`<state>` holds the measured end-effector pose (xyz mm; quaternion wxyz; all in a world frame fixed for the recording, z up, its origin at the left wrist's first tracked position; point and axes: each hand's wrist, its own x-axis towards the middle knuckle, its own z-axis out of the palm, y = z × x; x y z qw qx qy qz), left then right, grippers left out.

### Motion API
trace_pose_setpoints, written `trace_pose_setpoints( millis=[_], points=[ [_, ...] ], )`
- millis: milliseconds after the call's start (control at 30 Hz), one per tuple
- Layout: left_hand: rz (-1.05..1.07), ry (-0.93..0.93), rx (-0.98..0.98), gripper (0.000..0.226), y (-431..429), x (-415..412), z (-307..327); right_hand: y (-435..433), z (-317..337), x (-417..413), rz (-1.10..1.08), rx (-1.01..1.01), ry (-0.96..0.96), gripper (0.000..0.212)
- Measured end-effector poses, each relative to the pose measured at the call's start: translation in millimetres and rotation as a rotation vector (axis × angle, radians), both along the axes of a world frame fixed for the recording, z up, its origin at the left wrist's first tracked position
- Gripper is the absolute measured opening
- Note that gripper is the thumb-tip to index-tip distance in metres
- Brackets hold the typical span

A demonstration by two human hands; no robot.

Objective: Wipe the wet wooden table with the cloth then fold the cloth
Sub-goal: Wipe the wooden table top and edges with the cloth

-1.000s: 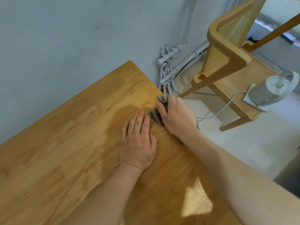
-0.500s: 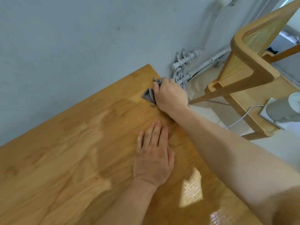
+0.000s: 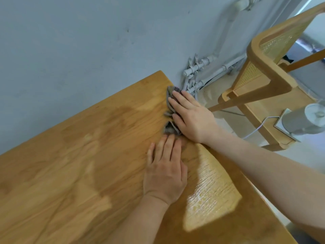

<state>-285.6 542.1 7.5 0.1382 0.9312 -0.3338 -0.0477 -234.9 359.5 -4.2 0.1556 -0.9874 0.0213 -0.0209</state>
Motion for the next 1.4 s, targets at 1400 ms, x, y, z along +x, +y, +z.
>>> trace_pose_setpoints(
  millis=[1400],
  points=[
    [-0.261, 0.048, 0.025, 0.054, 69, -122, -1, 53, 9, -361, -0.773, -0.026, 0.123, 0.06]
  ],
)
